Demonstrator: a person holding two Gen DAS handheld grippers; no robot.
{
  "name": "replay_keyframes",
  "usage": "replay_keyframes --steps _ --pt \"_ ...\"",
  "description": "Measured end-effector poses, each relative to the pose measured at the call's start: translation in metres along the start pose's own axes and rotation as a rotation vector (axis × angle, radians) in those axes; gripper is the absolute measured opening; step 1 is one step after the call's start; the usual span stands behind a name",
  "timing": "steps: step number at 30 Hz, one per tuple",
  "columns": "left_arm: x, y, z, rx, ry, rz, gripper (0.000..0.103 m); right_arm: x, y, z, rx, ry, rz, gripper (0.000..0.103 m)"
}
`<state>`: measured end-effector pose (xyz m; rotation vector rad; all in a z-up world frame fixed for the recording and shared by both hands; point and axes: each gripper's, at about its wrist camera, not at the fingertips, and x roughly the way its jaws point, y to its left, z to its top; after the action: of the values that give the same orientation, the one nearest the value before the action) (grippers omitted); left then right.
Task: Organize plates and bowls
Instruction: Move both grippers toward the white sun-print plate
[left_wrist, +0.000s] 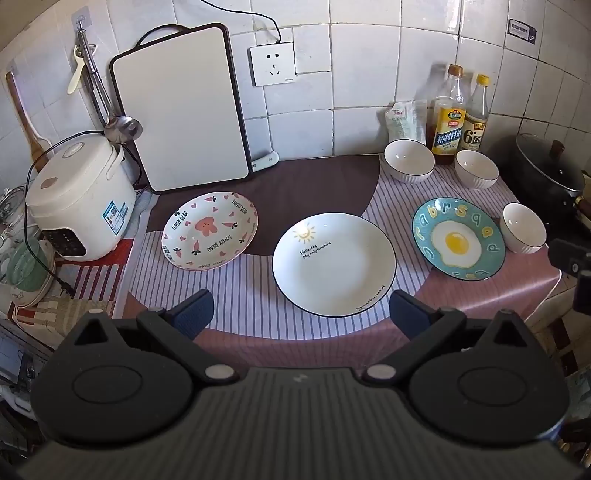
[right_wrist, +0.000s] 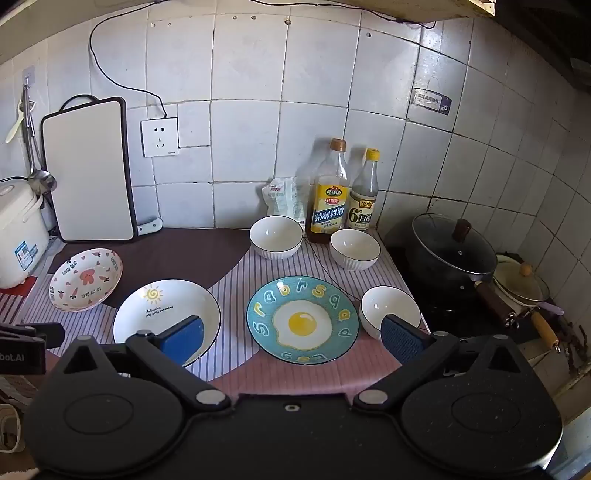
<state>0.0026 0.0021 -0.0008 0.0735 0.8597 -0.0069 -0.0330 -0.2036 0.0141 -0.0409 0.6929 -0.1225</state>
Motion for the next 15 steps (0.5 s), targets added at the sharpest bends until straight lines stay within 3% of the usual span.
replay_keyframes --steps 2,8,15 --pt "-0.0013 -0.003 -0.0015 0.032 -0.012 -0.007 0.103 -0.0005 0.0006 -0.0004 -0.003 -0.001 0.002 0.103" --pt "0.0026 -0.0001 -0.0027 -0.047 -0.03 0.0 0.103 -0.0007 -0.0017 -0.0007 0.001 -0.007 0.0 0.103" --pt "0.0076 -0.0012 -0.0084 -0.035 -0.063 0.018 0.103 0.0003 -0.0002 -0.0013 0.01 -0.007 -0.002 0.103"
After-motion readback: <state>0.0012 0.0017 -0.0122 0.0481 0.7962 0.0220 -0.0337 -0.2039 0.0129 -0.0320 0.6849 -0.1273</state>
